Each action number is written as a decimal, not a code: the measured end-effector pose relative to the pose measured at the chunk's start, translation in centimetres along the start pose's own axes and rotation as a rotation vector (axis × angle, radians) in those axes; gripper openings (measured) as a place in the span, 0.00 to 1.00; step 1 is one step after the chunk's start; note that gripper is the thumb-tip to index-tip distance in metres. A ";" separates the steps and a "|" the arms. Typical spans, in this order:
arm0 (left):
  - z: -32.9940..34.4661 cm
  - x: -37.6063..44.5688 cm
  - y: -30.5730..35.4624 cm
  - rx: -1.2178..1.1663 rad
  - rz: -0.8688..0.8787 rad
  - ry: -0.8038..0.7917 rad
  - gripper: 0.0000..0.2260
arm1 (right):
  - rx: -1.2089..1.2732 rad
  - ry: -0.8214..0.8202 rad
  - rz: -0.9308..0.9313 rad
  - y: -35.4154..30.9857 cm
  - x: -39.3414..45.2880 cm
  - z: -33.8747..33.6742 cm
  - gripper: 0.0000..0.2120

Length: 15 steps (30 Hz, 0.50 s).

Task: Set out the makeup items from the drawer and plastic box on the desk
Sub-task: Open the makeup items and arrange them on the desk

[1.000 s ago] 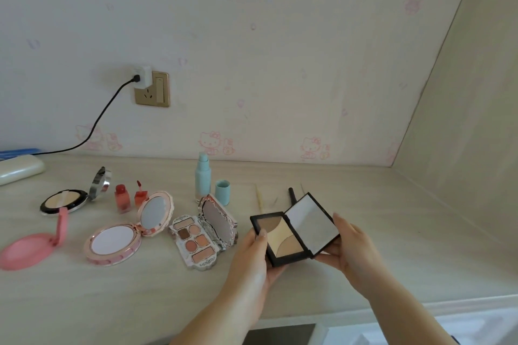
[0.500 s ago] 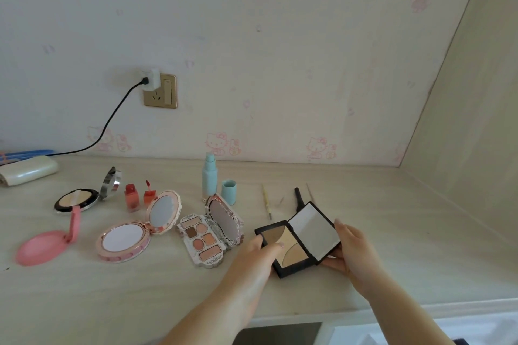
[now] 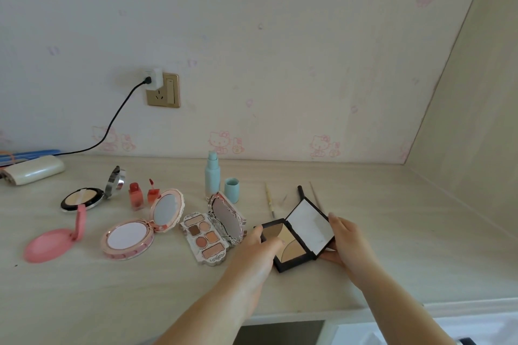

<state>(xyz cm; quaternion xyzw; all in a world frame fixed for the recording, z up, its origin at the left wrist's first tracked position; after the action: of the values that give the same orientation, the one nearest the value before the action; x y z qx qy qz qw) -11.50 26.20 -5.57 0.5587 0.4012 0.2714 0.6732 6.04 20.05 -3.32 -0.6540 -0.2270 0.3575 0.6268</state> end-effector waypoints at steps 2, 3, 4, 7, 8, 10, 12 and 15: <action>-0.1 0.3 0.0 0.051 0.014 -0.008 0.26 | 0.012 -0.003 0.003 -0.2 0.1 0.1 0.16; -0.2 0.6 -0.2 0.087 0.015 -0.004 0.28 | 0.014 -0.004 0.003 -0.3 0.1 0.3 0.16; -0.2 0.8 -0.3 0.125 0.003 -0.003 0.29 | 0.015 -0.007 0.005 -0.3 0.2 0.4 0.16; -0.2 1.6 -0.9 0.208 0.000 -0.003 0.31 | 0.009 -0.018 0.011 -0.4 0.5 0.7 0.16; -0.2 1.6 -0.8 0.224 0.002 0.005 0.30 | 0.008 -0.016 0.014 -0.4 0.6 0.7 0.16; -0.2 1.5 -0.3 0.242 0.025 0.014 0.29 | 0.006 -0.012 0.010 -0.6 0.7 0.7 0.17; -0.1 1.4 -0.4 0.251 0.023 0.009 0.25 | 0.005 -0.008 0.004 -0.6 0.7 0.6 0.17; -0.3 1.5 -0.6 0.260 0.011 0.017 0.28 | 0.000 -0.003 -0.012 -0.7 0.7 0.5 0.16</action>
<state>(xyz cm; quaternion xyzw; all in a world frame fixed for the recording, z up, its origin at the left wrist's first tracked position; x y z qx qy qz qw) -10.97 27.47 -6.55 0.6410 0.4356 0.2257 0.5903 6.18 20.98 -2.70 -0.6520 -0.2321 0.3547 0.6287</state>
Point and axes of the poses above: each hand's wrist, its own x-axis towards the middle knuckle, its own z-axis out of the palm, y = z × x, the point moved 9 cm from there along x, towards the middle knuckle, and after that the axes turned 9 degrees about x, right-handed, at the moved point
